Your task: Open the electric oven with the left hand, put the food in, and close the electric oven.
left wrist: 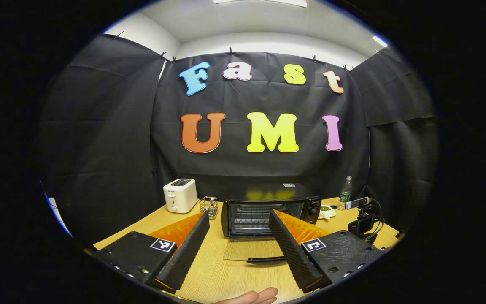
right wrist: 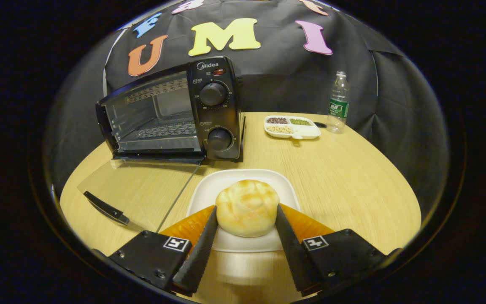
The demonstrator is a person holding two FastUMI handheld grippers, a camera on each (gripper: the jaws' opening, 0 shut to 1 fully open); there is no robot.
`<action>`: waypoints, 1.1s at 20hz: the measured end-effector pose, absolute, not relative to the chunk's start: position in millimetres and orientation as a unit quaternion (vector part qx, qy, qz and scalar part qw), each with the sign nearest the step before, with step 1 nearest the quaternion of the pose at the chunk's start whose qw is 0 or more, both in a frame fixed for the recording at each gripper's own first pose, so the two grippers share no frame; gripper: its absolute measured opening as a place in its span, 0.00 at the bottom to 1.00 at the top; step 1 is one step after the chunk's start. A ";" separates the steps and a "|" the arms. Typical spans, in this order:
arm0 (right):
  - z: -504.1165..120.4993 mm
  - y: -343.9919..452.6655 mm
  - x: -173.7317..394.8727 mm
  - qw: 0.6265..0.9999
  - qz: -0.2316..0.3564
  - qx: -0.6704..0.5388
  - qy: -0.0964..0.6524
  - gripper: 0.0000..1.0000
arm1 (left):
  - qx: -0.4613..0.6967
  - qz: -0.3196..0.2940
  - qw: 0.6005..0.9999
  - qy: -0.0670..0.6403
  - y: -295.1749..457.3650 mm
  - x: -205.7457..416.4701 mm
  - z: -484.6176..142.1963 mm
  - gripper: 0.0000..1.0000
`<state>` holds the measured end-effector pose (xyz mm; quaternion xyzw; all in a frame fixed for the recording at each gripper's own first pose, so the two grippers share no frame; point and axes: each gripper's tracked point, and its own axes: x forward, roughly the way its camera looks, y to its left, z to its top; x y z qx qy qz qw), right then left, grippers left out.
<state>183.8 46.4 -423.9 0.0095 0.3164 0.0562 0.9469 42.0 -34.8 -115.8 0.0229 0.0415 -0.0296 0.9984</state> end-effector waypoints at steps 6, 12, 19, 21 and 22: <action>-383.6 50.6 167.9 0.957 0.067 0.056 0.276 0.75 | 0.026 -0.032 0.999 0.031 -36.1 34.3 -104.7 0.93; -334.2 96.4 156.3 0.956 0.113 0.160 0.219 0.75 | 0.023 -0.027 0.999 0.015 -25.6 18.2 -93.7 0.93; -302.2 175.7 161.7 0.902 0.122 0.369 0.189 0.74 | 0.019 -0.011 1.000 0.004 4.3 9.2 -86.1 0.93; -297.3 201.1 170.9 0.895 0.121 0.386 0.187 0.73 | 0.015 -0.004 1.000 0.007 14.5 8.9 -88.9 0.93; -296.8 212.6 177.3 0.896 0.118 0.385 0.186 0.73 | 0.013 -0.002 1.000 0.009 17.8 8.9 -91.4 0.93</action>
